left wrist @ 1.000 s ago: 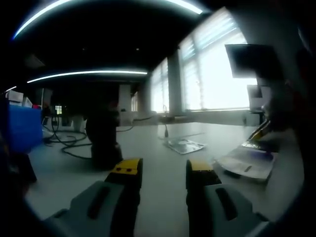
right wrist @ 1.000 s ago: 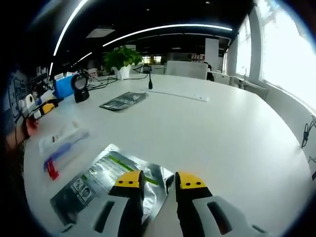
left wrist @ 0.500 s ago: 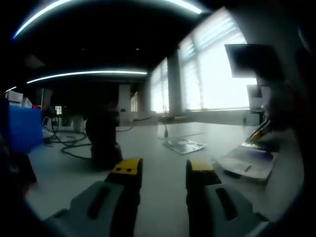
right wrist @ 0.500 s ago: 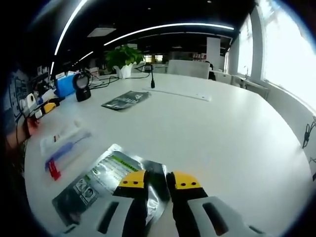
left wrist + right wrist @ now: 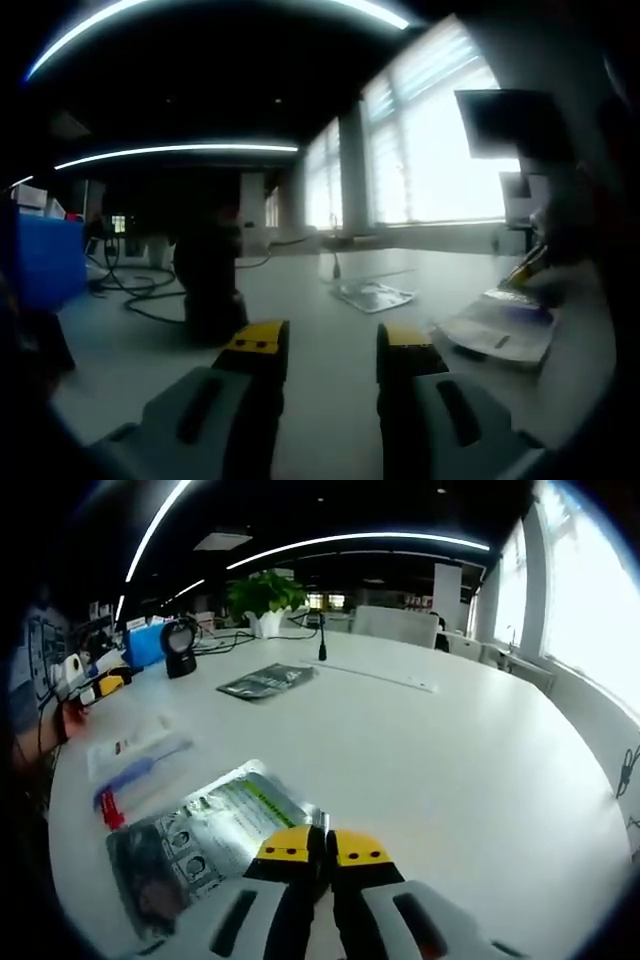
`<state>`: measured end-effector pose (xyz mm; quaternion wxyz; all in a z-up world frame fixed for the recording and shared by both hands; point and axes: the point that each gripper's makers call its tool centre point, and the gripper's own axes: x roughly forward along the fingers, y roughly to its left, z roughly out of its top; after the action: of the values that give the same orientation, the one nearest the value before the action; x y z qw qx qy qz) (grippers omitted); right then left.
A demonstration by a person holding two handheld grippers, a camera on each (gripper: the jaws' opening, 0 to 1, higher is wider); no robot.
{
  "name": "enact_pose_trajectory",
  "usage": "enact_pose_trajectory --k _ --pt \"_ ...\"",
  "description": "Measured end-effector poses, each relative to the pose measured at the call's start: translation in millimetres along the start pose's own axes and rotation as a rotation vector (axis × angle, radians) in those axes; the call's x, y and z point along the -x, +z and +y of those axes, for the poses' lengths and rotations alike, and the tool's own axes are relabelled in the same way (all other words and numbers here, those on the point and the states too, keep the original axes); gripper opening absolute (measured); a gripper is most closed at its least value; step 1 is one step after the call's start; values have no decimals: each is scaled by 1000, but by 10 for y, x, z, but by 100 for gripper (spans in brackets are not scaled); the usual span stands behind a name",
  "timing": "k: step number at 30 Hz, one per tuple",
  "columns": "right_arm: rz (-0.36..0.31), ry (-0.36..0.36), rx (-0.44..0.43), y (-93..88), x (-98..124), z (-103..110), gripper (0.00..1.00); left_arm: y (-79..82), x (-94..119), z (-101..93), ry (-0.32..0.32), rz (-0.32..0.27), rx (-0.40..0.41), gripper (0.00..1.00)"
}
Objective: Clip sheet goods on table flip sheet goods clip sheet goods scan sheet goods put sheet goods back to table
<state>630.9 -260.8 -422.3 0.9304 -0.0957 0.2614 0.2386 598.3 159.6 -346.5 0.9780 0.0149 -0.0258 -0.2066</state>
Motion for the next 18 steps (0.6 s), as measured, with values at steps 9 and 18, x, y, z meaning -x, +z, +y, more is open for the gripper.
enact_pose_trajectory --k 9,18 --pt "-25 2 46 52 50 19 0 3 4 1 1 -1 1 28" --pt "-114 -16 28 285 237 6 0 -2 -1 -2 1 1 0 28"
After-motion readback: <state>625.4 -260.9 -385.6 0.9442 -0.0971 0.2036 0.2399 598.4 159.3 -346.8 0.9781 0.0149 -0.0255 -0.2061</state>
